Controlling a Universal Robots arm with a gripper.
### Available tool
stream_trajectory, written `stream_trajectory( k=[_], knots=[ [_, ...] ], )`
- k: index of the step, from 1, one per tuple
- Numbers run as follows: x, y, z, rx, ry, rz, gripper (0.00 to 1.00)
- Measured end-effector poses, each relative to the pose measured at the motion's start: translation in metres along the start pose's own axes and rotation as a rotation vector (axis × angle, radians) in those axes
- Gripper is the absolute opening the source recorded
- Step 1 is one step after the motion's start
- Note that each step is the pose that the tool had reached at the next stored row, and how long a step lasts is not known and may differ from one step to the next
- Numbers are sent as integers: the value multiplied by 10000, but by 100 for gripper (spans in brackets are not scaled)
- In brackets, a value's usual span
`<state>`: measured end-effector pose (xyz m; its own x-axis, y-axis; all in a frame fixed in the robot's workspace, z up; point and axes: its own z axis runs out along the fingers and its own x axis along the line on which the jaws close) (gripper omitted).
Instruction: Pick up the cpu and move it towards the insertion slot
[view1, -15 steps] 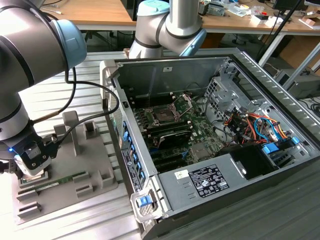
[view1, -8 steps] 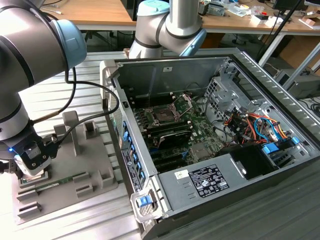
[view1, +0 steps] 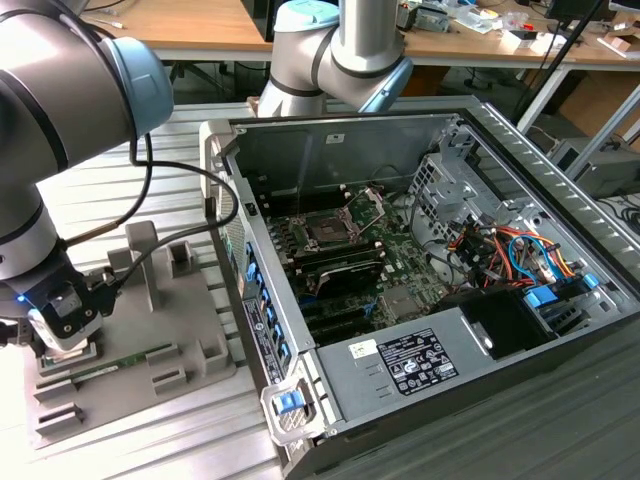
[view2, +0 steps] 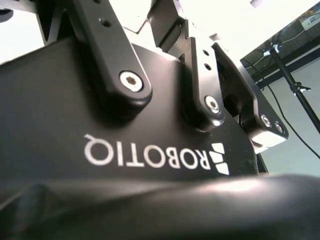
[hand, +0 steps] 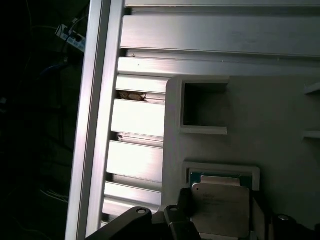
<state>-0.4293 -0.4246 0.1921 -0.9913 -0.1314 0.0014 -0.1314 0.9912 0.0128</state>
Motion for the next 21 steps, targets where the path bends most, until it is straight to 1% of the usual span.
stream_trajectory(
  k=[3, 13, 21],
  knots=[
    [0, 1, -24, -1, -1, 0, 55],
    [0, 1, -67, -1, -1, 0, 55],
    [0, 1, -83, -2, -1, 0, 55]
  ],
)
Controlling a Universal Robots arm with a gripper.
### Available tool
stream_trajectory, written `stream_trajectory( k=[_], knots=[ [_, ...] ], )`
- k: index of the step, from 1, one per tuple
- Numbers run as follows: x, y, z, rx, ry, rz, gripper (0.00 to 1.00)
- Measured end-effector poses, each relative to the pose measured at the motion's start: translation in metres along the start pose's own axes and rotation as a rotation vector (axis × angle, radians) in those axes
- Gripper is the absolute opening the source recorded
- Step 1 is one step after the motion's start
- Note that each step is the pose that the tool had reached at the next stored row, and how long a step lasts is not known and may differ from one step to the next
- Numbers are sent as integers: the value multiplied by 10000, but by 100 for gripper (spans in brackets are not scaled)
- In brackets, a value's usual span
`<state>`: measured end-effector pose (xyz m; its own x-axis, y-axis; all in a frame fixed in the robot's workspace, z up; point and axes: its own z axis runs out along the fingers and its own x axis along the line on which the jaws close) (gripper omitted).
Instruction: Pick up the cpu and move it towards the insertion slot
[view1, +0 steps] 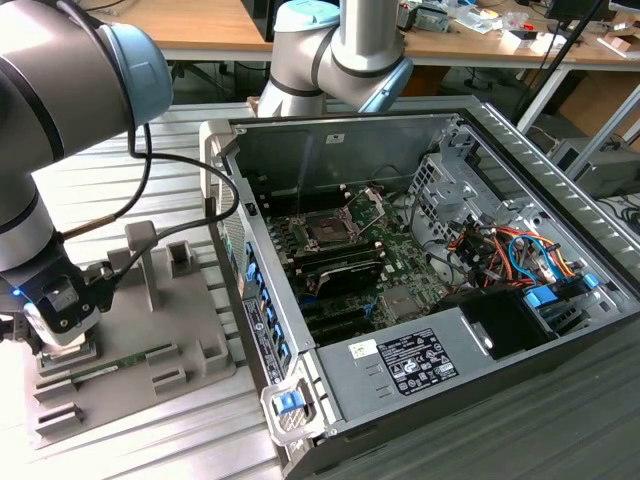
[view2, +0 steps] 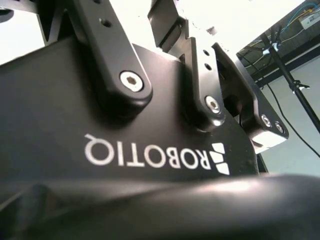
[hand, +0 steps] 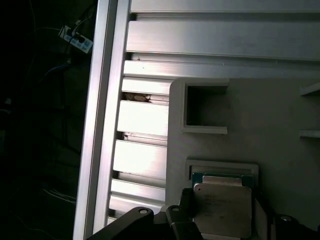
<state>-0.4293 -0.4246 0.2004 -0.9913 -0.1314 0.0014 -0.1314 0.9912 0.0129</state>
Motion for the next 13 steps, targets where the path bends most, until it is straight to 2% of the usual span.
stream_trajectory(
  k=[13],
  knots=[
    [0, 0, -29, 1, 1, 0, 55]
  ],
)
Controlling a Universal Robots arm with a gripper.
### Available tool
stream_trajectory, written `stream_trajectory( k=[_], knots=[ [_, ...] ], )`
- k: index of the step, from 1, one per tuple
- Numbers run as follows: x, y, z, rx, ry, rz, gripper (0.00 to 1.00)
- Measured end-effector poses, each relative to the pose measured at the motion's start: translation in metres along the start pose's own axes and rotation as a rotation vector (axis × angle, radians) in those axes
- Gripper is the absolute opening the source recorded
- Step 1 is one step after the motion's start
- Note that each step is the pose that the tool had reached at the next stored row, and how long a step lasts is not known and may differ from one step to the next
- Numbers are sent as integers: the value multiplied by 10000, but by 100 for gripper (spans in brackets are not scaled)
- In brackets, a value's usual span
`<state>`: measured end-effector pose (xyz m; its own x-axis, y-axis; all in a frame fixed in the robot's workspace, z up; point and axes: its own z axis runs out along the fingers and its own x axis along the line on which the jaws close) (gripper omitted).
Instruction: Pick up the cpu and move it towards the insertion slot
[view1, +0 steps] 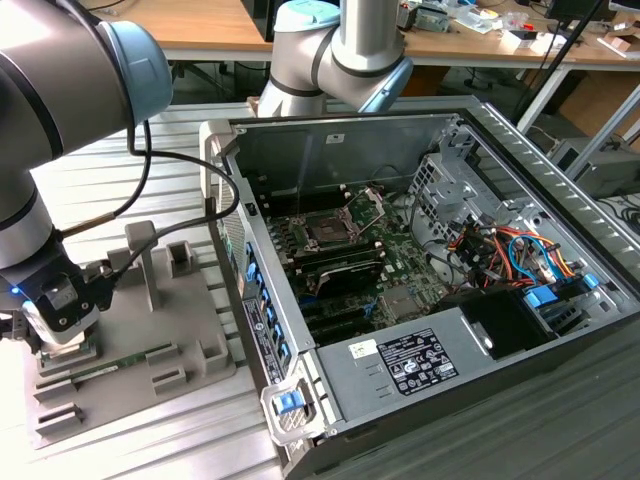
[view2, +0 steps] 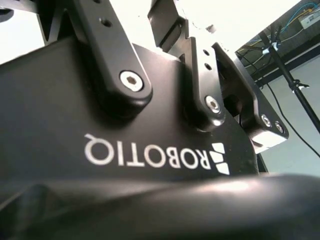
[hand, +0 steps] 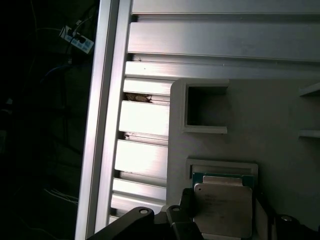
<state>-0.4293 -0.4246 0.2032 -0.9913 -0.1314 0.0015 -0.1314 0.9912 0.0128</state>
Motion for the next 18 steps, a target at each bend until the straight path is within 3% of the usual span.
stream_trajectory(
  k=[18],
  knots=[
    [0, 1, -39, -1, -1, 0, 55]
  ],
)
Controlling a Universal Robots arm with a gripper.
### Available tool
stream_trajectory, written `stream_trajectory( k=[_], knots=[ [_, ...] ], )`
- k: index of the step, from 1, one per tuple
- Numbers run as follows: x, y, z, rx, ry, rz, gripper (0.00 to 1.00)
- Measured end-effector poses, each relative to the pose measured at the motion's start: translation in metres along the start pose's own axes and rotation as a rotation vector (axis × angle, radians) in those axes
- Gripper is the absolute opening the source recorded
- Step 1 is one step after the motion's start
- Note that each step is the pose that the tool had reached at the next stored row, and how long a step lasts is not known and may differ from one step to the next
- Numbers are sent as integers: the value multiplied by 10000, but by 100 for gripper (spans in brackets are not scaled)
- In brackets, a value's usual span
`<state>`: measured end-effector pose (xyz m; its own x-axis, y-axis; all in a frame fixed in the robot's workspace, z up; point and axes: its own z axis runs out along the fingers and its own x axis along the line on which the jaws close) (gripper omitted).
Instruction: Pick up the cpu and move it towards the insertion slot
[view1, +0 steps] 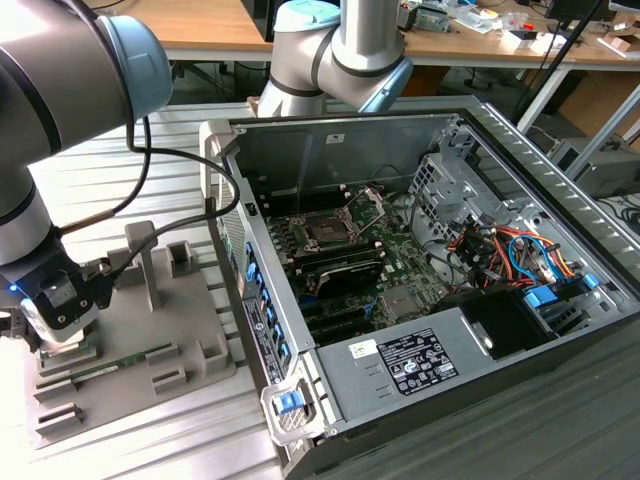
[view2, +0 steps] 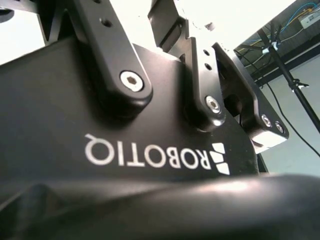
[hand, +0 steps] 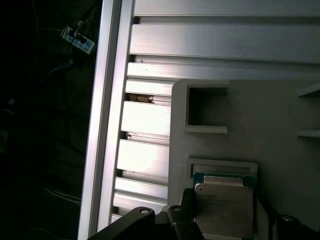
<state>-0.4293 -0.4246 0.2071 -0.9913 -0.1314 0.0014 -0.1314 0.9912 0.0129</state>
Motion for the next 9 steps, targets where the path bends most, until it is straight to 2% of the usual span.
stream_trajectory(
  k=[9],
  knots=[
    [0, 0, -20, 0, 1, 0, 55]
  ],
)
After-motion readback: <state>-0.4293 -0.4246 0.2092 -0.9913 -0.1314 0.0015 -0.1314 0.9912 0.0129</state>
